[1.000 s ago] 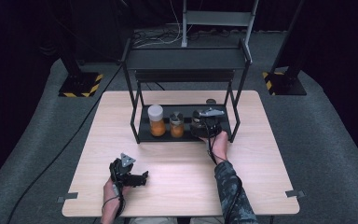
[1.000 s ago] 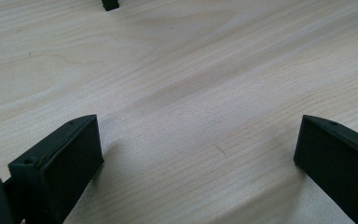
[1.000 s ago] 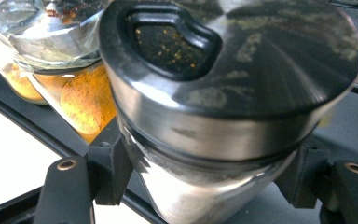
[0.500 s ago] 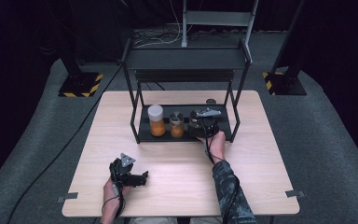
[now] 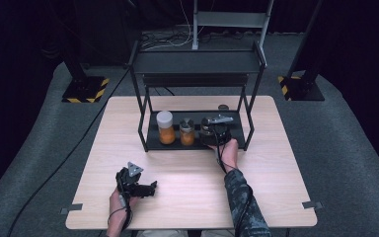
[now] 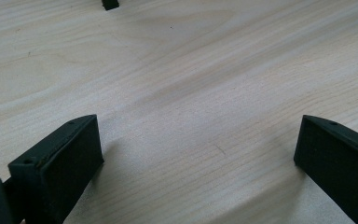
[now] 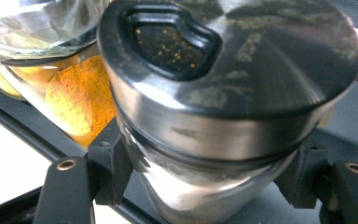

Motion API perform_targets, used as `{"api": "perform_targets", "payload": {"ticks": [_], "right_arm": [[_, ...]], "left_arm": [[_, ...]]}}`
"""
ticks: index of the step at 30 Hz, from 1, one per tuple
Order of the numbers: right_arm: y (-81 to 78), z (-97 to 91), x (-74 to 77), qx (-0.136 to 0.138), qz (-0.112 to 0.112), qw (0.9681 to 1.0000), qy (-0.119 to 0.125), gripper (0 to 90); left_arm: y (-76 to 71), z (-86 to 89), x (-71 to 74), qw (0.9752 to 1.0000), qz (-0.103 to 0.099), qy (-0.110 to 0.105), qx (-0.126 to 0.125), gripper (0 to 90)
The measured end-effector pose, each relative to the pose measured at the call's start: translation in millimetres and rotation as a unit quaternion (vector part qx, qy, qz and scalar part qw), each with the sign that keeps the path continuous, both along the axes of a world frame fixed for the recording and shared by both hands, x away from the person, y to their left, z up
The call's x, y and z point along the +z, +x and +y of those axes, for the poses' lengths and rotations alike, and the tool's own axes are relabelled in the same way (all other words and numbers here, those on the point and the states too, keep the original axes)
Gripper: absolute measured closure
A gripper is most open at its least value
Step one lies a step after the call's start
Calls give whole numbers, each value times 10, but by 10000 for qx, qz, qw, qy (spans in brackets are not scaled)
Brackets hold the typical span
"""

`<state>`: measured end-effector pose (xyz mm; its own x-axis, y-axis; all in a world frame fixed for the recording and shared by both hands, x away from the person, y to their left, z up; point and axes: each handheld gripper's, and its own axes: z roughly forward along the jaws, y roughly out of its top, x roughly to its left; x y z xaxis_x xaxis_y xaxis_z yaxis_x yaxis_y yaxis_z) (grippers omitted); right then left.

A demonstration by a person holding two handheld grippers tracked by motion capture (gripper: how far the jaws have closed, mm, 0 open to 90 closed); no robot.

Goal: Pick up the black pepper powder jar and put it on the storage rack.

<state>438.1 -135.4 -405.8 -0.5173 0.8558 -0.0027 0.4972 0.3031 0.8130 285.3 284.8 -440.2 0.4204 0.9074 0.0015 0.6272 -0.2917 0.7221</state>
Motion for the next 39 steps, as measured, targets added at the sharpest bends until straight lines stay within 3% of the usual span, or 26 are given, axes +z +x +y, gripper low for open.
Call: {"api": "perform_targets", "payload": {"ticks": [13,17,39], "right_arm": [[23,41,-48,-18,3,10000,-15,304],[-15,84,-68,14,-112,9998,-177,304],[-22,90,-76,-37,-111,9998,-137,303]], "left_arm": [[-1,0,0,10000,-1,0,0,5],[-1,-1,0,10000,-4,5,-1,6],[-2,-2,-1,10000,-6,5,-1,5]]}}
